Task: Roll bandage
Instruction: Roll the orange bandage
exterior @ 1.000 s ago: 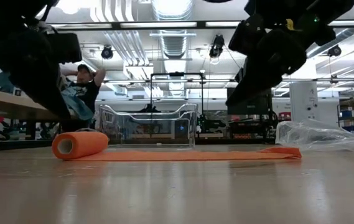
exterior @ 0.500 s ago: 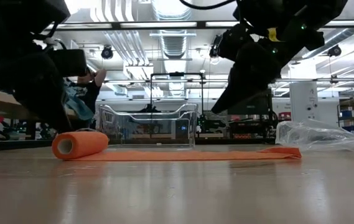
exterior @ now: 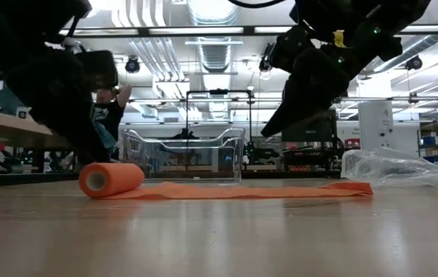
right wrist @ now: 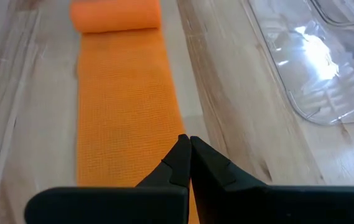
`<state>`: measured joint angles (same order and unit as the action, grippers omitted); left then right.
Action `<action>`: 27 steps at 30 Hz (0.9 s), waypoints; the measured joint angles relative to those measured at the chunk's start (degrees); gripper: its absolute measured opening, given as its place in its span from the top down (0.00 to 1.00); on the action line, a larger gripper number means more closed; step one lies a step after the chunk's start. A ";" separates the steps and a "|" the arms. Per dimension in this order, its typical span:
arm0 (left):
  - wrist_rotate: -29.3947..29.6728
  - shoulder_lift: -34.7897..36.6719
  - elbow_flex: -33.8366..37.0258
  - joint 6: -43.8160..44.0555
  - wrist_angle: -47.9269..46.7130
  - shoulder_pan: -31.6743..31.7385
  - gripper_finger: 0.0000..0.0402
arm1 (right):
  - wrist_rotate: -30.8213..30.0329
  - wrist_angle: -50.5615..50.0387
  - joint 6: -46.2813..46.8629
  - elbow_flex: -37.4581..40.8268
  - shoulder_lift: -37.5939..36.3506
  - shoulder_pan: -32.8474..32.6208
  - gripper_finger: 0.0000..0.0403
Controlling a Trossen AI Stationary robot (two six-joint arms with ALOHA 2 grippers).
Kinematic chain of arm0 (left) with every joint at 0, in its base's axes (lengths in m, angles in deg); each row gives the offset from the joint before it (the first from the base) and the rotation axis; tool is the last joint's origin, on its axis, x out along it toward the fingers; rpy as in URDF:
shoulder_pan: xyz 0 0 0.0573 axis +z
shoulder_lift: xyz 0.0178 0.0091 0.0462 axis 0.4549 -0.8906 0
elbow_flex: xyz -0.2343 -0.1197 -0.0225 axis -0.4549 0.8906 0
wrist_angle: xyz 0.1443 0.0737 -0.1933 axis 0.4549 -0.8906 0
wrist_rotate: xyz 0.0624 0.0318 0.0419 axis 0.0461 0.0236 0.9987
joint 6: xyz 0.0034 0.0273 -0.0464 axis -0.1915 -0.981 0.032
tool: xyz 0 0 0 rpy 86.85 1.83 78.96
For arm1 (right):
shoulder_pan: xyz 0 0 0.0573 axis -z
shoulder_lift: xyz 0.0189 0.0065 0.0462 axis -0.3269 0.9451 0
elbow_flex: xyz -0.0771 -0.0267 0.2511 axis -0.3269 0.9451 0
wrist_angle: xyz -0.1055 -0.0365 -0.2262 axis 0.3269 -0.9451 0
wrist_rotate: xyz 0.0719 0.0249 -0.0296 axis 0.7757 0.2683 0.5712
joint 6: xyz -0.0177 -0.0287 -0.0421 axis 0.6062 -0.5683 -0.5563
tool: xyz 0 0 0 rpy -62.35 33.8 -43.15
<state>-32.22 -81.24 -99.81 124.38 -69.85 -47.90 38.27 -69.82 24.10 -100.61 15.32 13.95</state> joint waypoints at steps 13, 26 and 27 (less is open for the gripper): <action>0.35 -0.44 0.02 -0.80 -0.17 0.04 1.00 | 4.00 10.54 -0.91 -1.40 3.48 0.02 1.00; 0.44 0.09 0.04 -2.17 -1.00 0.04 1.00 | 6.68 8.53 -1.92 -21.74 20.80 0.71 1.00; 0.48 0.32 0.04 -2.16 -1.47 0.04 1.00 | 6.84 8.54 -1.98 -23.22 21.91 0.95 1.00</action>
<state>-31.74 -80.92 -99.77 122.22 -71.32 -47.85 45.11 -61.28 22.12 -123.83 37.24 14.90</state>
